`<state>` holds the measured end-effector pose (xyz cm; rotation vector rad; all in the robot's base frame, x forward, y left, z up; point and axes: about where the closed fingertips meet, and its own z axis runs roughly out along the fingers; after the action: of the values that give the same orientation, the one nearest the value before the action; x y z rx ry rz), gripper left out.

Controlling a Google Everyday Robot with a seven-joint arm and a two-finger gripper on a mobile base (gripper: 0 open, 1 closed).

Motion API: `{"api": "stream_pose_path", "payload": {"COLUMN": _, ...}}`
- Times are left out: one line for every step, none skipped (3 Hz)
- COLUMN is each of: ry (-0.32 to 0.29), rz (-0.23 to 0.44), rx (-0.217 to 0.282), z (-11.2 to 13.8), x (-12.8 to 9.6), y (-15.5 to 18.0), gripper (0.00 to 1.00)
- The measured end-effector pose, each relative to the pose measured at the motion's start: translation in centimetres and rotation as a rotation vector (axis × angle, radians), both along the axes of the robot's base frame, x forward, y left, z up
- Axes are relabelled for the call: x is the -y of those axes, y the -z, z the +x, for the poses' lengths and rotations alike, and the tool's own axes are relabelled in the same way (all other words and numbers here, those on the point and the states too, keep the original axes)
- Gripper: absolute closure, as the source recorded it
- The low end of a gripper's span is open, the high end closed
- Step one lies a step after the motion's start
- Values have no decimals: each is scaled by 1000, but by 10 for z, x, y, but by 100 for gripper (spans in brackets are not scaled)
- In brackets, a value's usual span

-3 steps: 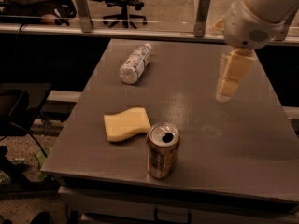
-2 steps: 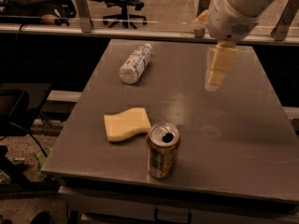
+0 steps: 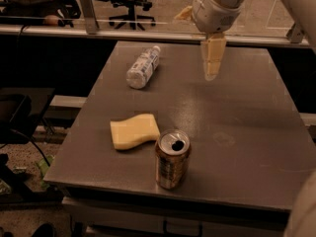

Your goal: Place blue plastic bottle upright

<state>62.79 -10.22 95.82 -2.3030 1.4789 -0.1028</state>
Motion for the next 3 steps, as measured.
{"api": "stream_pose_path", "payload": {"ry": -160, "rz": -65, "rx": 14, "z": 33, "x": -30, "y": 16, "gripper": 0}}
{"api": "stream_pose_path", "payload": {"ry": -235, "rz": -90, "rx": 17, "z": 47, "x": -49, "y": 26, "gripper": 0}}
{"api": "stream_pose_path", "payload": {"ry": -318, "rz": -123, "rx": 16, "z": 57, "x": -70, "y": 36, "gripper": 0}}
